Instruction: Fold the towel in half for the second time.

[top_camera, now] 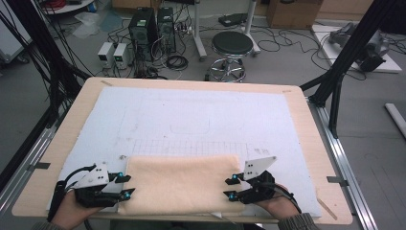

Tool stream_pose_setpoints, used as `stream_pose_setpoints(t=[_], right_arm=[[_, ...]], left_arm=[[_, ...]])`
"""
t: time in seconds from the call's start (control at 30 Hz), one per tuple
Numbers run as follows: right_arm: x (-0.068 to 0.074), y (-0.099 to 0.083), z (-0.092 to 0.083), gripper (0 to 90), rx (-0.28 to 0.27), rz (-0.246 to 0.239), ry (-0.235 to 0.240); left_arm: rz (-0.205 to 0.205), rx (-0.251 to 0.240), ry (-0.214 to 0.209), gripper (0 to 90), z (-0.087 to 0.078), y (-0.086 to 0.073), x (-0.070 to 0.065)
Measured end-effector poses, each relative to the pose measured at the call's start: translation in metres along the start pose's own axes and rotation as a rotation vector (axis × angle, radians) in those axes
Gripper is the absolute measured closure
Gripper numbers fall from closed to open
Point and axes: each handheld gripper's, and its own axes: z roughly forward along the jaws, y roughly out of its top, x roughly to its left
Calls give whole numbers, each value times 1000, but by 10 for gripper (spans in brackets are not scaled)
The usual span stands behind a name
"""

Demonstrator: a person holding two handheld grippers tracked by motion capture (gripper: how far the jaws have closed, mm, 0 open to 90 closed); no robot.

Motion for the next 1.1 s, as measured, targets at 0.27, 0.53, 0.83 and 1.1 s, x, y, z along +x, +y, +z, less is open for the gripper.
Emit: stream_pose_setpoints(t=[0.27,0.53,0.83,1.1], right_arm=[[-18,14,-3,545,-17,-10,-118],[-20,3,-8,515,-9,-5,-122],[-74,4,-6,395,-69,161,-194],[-84,5,19,736,28,153,-66]], left_arm=[[-27,-16,111,489,12,13,23],[-73,4,130,439,29,17,44],[-172,64,36,425,50,16,69],[-151,70,24,761,50,15,68]])
